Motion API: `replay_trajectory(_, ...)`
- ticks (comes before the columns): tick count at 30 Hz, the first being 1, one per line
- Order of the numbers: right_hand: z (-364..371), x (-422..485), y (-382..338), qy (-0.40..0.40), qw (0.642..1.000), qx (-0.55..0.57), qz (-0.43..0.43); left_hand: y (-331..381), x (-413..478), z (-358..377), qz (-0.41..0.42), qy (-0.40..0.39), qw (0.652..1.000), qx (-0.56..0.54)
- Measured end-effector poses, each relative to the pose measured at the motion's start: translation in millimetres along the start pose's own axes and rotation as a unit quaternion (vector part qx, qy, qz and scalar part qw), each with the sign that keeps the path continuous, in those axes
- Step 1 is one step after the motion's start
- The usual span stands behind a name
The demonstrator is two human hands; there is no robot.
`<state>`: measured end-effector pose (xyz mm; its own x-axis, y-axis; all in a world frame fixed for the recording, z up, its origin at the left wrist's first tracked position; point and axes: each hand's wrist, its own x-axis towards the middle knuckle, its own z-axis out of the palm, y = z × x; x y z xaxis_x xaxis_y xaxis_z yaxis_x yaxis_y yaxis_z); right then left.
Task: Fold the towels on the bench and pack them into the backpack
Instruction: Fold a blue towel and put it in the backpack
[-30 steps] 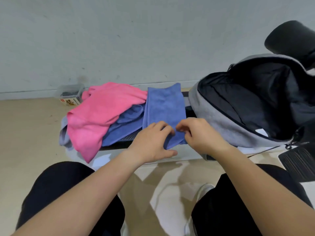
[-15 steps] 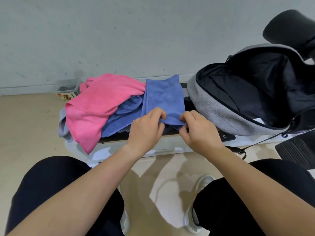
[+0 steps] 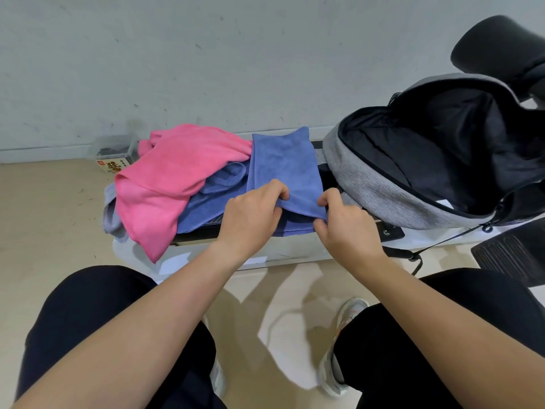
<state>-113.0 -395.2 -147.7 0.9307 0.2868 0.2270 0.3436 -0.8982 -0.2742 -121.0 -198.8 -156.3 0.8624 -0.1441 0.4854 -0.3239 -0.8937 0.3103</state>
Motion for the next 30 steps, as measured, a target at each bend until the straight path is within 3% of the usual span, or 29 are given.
replay_trajectory(5,2,-6,12,-0.064,0.99,-0.12,-0.033,-14,-16,-5,0.051,-0.078,0.994,0.052)
replay_trajectory(11,7,-9,19,-0.188,0.977,-0.085,-0.053,-24,-30,-2,0.062,-0.127,0.985,0.098)
replay_trajectory(17,7,0,2,-0.081,0.993,0.024,-0.087,-12,-23,-5,0.007,-0.109,0.99,0.088)
replay_trajectory(21,12,6,-4,-0.179,0.982,0.001,-0.068,-13,-16,0,-0.07,-0.108,0.987,0.097)
replay_trajectory(23,11,7,-3,-0.181,0.981,0.006,-0.065,-15,-12,-3,-0.127,-0.08,0.987,0.054)
replay_trajectory(30,11,23,-14,-0.054,0.988,0.01,-0.145,-17,2,-4,-0.216,-0.073,0.972,0.054)
